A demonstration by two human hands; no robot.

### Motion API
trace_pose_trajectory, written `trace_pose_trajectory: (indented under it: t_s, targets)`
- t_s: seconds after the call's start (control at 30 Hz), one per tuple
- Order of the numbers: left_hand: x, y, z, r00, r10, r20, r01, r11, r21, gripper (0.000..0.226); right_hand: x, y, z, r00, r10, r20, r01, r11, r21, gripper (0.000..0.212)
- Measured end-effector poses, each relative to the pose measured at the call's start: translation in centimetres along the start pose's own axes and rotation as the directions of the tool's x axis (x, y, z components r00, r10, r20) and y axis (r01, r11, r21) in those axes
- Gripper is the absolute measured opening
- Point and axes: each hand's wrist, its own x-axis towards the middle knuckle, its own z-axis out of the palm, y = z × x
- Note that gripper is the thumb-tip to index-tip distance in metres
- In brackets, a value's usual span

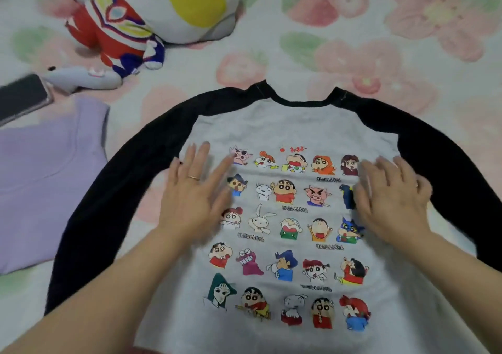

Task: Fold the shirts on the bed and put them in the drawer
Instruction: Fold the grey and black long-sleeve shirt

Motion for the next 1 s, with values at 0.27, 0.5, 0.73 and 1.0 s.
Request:
trace_pose_trajectory:
  t_s: [0.27,0.5,0.73,1.0]
  targets:
    - [-9.5,-6.1,-2.5,0.644,-0.723,-0.248,0.659,0.690,-0.300,0.062,7.3,-16.5,-0.3,0.891,-0.448,0.078,0.400,0.853,0.335,0.040]
    - [-18.7,-9.1,-1.8,0.255,-0.959,-0.127,0.857,0.284,-0.429,0.053,15.0,-26.2,1.3,0.795,-0.598,0.102,0.557,0.786,0.267,0.041]
    - [-21.6,-7.6,-2.7,0.258,-0.955,0.149,0.824,0.137,-0.549,0.020,17.1,-28.4,0.7,0.742,-0.515,0.429,0.570,0.822,-0.001,0.034]
    - [-17.3,-21.3,-13.8,0.508,-0.859,-0.068,0.268,0.232,-0.935,0.028,18.1,-28.1,-4.8,0.746,-0.595,0.300,0.410,0.765,0.496,0.011]
